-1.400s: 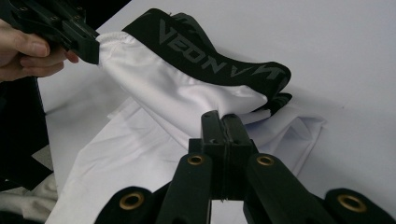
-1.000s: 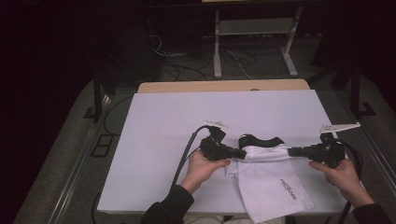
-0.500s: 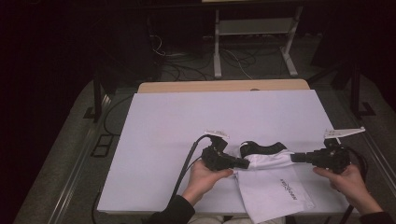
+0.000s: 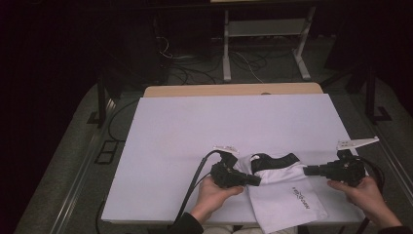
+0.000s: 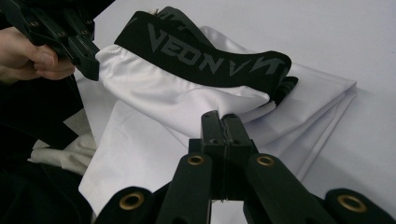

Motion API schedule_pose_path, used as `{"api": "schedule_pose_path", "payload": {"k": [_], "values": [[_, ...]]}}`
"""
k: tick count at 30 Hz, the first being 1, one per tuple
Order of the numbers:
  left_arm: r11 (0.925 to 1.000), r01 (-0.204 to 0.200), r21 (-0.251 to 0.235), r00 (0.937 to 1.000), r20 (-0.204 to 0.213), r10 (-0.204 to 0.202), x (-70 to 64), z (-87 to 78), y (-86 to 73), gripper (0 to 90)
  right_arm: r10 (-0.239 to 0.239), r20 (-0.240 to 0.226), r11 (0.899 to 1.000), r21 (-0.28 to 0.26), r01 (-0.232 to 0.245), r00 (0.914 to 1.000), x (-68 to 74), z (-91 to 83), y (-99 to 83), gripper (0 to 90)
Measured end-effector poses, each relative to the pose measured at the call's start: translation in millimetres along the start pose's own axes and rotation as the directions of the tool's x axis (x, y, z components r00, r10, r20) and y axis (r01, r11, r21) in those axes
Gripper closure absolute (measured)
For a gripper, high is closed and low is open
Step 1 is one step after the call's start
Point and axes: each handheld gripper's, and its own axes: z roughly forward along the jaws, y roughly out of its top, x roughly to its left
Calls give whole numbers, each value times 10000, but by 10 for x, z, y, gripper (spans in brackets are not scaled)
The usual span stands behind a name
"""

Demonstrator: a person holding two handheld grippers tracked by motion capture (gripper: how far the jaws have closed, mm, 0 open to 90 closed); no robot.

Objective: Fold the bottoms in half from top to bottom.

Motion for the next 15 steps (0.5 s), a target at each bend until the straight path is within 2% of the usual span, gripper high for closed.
{"api": "schedule_pose_path", "payload": {"k": [15], "values": [[9996, -177, 230, 9996, 243, 171, -83, 42, -91, 887, -89, -87, 9994, 319, 91, 9999, 69, -38, -117, 888]]}}
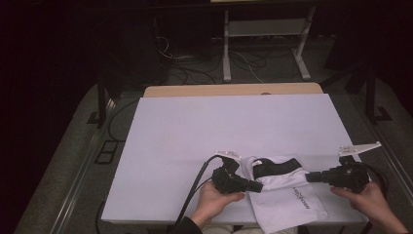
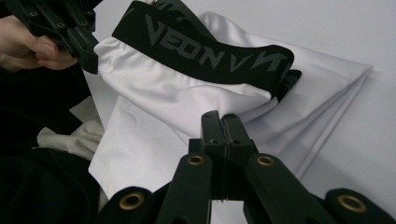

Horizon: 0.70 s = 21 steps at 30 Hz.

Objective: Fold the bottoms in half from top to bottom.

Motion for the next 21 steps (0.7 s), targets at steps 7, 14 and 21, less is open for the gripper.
{"api": "schedule_pose_path", "payload": {"k": [7, 14, 21], "values": [[9996, -157, 214, 9998, 118, 154, -57, 50, -35, 888, -23, 13, 9999, 144, 23, 10000, 13, -15, -42, 888], [9990, -212, 402, 9998, -11, 212, -31, 105, -108, 888, 22, 128, 9986, 520, -28, 9999, 14, 19, -97, 888], [9988, -344, 356, 9987, -366, 357, 19, 163, -180, 887, 195, 480, 9946, 1006, -243, 9987, 8, 84, -108, 780]]}}
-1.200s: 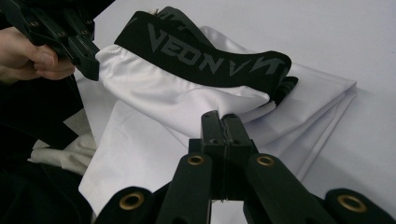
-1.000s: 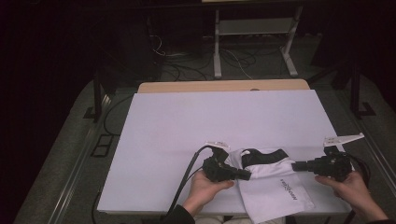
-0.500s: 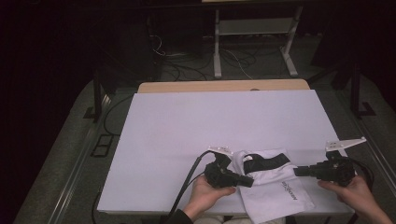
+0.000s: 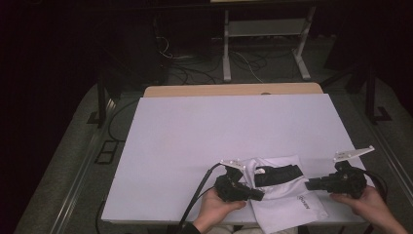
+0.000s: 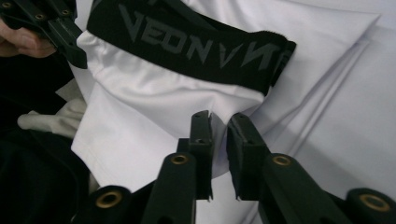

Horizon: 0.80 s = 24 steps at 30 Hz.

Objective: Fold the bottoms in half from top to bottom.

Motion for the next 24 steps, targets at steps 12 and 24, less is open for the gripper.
{"api": "schedule_pose_path", "payload": {"k": [12, 24], "values": [[9997, -232, 5, 9996, -175, 232, 7, 121, -49, 887, 141, 514, 9973, -727, -103, 9986, -52, 35, 203, 581], [9997, -248, -45, 9996, -120, 248, 9, 112, -49, 886, 532, 346, 9985, -141, -527, 9980, -292, 297, 487, 510]]}}
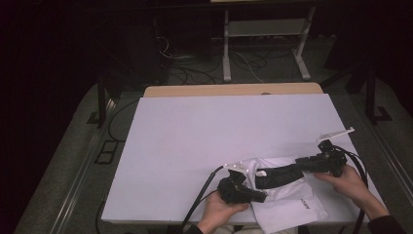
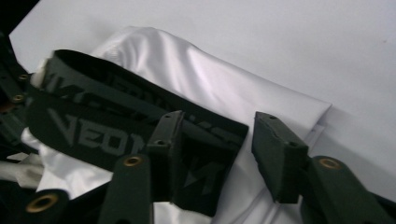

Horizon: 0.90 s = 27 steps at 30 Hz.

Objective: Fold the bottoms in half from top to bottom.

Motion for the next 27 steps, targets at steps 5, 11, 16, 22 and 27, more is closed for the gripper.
{"api": "schedule_pose_path", "payload": {"k": [5, 11, 16, 22, 27], "values": [[10000, 30, -3, 10000, 24, -30, 0, 10, 1, 886, 350, -366, 9980, 542, -330, 9987, -115, 136, 44, 483], [10000, 51, -58, 10000, 60, -51, 4, 20, 1, 886, 438, -807, 9956, 862, -368, 9958, -134, 194, 54, 700], [10000, 20, -50, 10000, 66, -20, 2, 22, 0, 886, 9, -826, 9987, 515, 34, 9966, -108, 131, 59, 847], [10000, -51, -1, 10000, 27, 51, -8, 0, 0, 884, -453, -1228, 9989, 72, 466, 9914, -24, -35, 86, 865], [9998, -180, -53, 9998, -106, 180, -9, -3, 12, 868, -929, -1148, 9956, -257, 905, 9890, 59, -173, 121, 866]]}}
